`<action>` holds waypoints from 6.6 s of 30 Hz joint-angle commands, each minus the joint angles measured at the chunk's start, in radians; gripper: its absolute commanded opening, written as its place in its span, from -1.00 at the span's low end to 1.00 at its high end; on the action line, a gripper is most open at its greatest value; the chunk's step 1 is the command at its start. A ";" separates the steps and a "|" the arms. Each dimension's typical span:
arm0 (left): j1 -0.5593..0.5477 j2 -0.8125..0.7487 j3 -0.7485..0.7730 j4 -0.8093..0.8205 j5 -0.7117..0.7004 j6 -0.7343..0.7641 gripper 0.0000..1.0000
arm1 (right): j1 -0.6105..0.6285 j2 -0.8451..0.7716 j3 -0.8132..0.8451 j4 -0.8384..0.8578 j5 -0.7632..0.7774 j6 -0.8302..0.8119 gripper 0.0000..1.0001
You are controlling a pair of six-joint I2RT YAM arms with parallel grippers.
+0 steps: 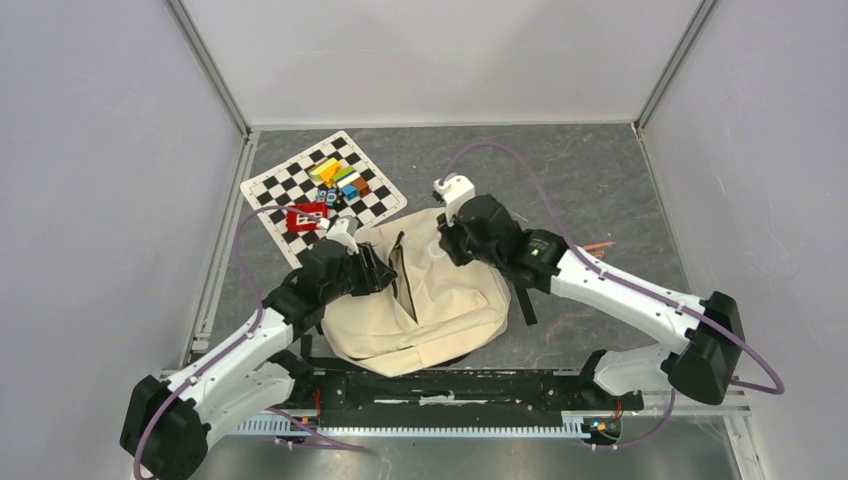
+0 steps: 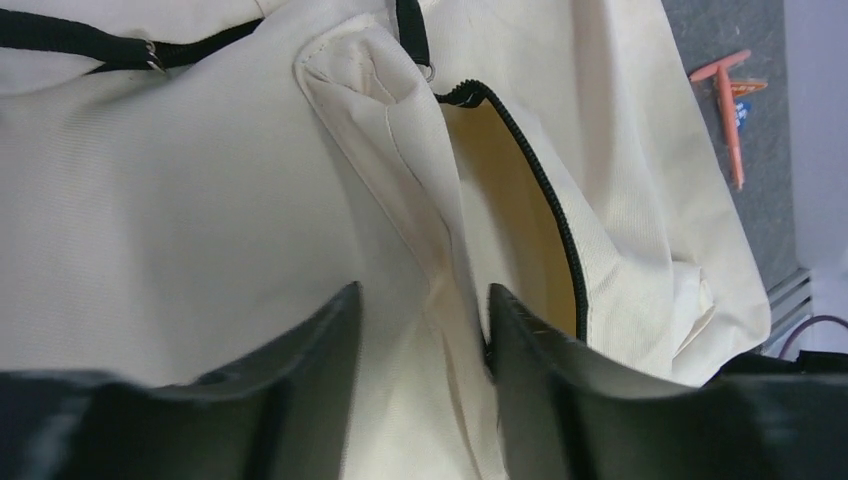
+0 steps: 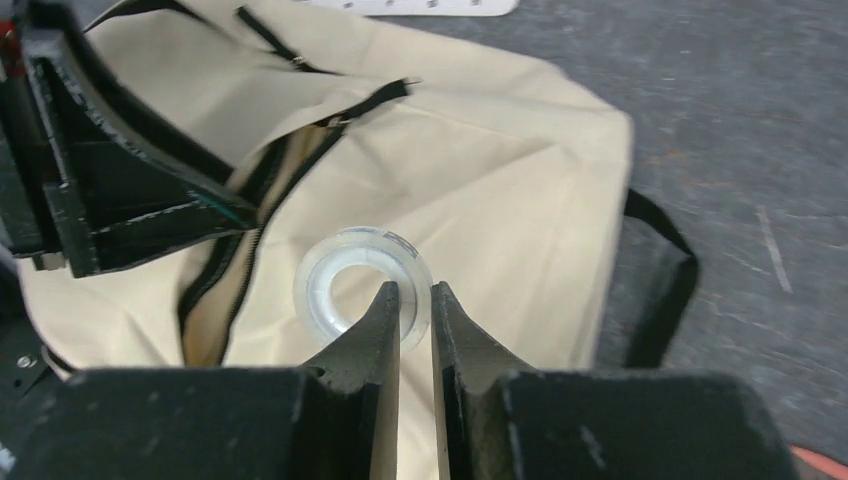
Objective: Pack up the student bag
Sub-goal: Place the stationery in the student bag, then pick up the stationery from the center of the board.
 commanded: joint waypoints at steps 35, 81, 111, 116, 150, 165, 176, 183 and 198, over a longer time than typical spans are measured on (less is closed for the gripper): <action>0.007 -0.260 -0.095 0.328 0.296 -0.266 -0.19 | 0.165 0.040 -0.005 0.213 -0.096 0.074 -1.00; 0.044 -0.005 -0.038 0.119 0.233 -0.242 -0.96 | 0.168 -0.086 -0.095 0.130 0.114 0.048 0.57; 0.044 0.037 0.026 0.019 0.198 -0.065 0.14 | 0.168 -0.121 -0.117 0.103 0.188 0.054 0.68; 0.044 0.047 0.021 0.056 0.219 -0.068 0.28 | 0.168 -0.131 -0.126 0.094 0.202 0.056 0.69; 0.221 0.151 0.441 -0.222 0.302 0.269 0.99 | -0.806 -0.146 -0.441 0.119 0.059 -0.090 0.52; 0.322 0.187 0.375 -0.156 0.345 0.272 0.99 | -0.882 0.052 -0.404 0.116 -0.003 -0.195 -0.02; 0.327 0.199 0.369 -0.158 0.360 0.268 0.99 | -0.883 0.131 -0.375 0.130 0.069 -0.217 -0.16; 0.329 0.202 0.364 -0.152 0.374 0.260 0.99 | -0.882 0.177 -0.365 0.145 0.061 -0.220 -0.28; 0.335 0.208 0.365 -0.150 0.386 0.260 0.99 | -0.882 0.198 -0.355 0.117 -0.057 -0.221 -0.64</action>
